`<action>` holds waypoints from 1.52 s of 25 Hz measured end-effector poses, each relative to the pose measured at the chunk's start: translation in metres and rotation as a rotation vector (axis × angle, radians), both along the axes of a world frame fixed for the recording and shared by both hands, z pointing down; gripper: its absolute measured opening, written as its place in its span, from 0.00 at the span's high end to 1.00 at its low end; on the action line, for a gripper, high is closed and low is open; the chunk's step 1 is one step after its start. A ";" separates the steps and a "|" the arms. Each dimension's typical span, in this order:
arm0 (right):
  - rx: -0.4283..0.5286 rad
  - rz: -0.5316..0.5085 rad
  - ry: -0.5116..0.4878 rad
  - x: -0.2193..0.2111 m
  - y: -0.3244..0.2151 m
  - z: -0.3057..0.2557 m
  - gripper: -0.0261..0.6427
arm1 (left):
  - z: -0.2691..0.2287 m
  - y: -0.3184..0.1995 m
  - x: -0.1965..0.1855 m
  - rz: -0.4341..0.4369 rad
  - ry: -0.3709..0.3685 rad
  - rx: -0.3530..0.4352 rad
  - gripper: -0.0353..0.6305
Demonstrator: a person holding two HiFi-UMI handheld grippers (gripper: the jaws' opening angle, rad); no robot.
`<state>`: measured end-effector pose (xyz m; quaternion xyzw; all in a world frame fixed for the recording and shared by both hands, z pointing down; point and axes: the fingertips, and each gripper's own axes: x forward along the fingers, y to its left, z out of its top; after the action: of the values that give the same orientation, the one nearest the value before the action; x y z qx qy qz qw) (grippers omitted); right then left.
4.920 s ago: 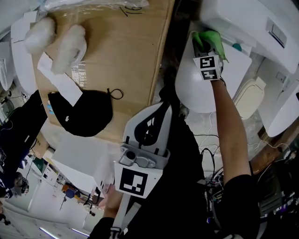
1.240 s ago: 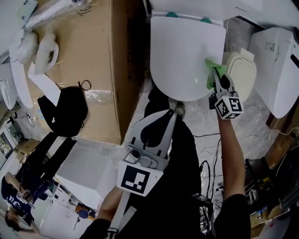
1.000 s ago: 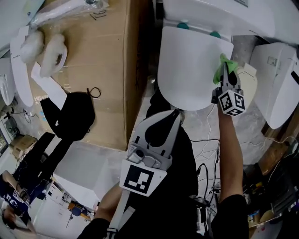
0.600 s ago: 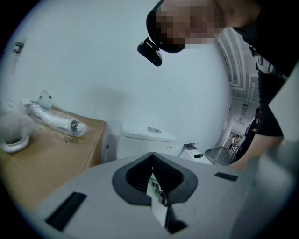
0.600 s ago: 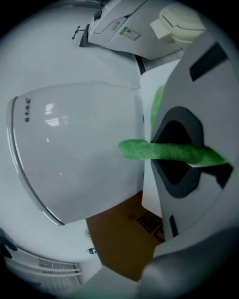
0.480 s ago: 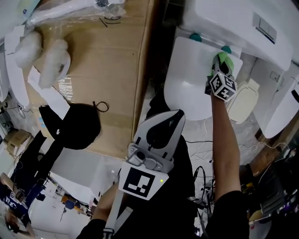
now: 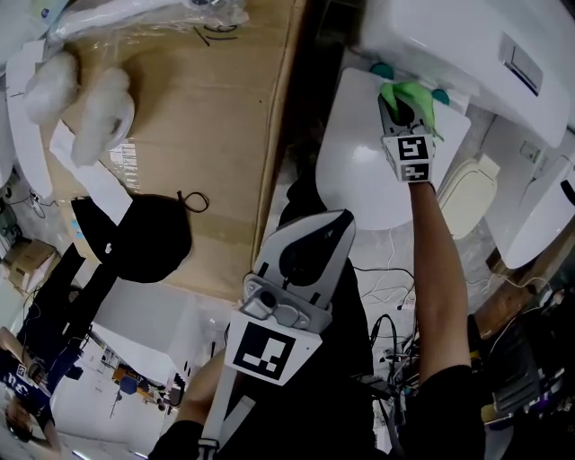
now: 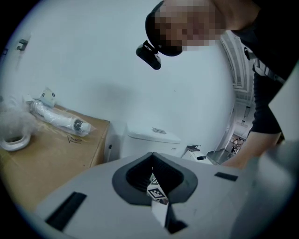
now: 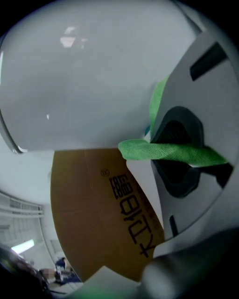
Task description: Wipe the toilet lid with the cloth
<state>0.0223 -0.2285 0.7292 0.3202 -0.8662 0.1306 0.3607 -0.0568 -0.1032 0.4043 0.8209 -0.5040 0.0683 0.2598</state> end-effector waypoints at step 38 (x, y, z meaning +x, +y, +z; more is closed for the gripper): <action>-0.270 -0.279 -0.290 0.011 0.315 -0.023 0.88 | -0.025 0.106 0.052 -0.014 -0.014 0.034 0.94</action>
<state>0.0334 0.0861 0.7066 0.1241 -0.9194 0.2388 0.2867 -0.0044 0.0026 0.3791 0.8211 -0.5126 0.0640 0.2428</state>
